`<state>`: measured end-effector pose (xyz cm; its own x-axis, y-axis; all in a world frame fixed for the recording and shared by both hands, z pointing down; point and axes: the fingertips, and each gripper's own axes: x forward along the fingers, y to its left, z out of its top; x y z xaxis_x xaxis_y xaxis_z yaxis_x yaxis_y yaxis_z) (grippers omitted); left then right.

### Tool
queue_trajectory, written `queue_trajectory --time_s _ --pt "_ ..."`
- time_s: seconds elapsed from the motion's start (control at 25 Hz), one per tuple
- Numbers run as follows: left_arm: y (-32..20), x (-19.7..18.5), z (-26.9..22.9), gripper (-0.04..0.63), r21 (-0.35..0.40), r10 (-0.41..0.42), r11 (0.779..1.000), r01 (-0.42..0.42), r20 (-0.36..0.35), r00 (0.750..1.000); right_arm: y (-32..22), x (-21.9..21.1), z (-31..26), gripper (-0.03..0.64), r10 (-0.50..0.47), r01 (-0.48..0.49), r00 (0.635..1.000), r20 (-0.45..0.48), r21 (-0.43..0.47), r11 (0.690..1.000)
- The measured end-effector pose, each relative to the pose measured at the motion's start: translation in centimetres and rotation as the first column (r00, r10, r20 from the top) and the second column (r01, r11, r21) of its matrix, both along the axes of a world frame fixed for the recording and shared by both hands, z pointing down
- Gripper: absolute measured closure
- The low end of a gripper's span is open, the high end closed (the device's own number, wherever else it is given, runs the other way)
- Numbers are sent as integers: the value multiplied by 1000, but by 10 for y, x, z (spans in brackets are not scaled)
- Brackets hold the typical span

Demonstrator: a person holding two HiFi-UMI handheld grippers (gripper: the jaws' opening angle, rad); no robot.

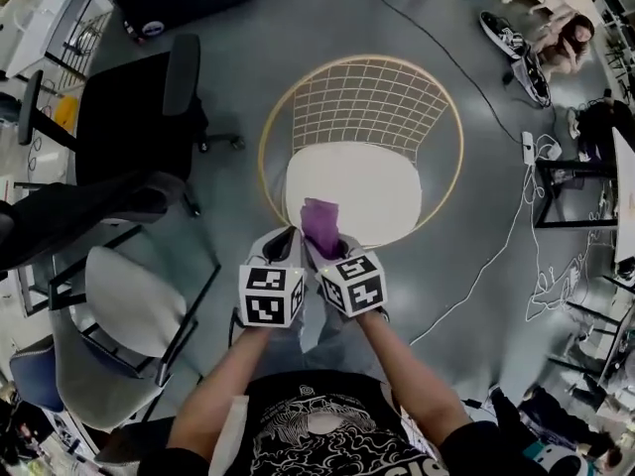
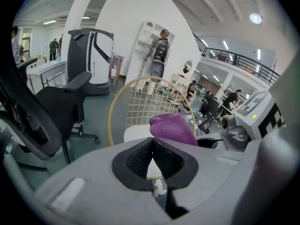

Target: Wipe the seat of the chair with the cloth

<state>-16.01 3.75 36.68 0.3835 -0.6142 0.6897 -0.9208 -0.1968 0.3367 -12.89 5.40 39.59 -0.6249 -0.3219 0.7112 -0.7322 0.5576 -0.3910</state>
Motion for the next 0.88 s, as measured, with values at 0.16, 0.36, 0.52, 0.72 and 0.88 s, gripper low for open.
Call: queue_trajectory --time_s 0.16,0.36,0.52,0.72,0.88 --pt "-13 -7 31 595 -34 -76 997 76 10 997 -21 -8 43 554 -52 53 999 14 -53 997" --pt "-36 -16 76 595 -103 -154 982 157 40 987 -63 -27 99 554 -104 108 994 39 -126 986" --pt "-41 -21 89 595 -122 -216 968 221 53 975 -83 -39 126 555 -125 133 990 62 -145 980" --pt "-36 -29 107 595 -151 -252 953 263 89 964 -92 -52 158 554 -129 142 989 77 -198 970" --pt "-37 -30 117 595 -168 -278 942 292 100 955 -98 -59 174 554 -150 163 986 76 -219 962"
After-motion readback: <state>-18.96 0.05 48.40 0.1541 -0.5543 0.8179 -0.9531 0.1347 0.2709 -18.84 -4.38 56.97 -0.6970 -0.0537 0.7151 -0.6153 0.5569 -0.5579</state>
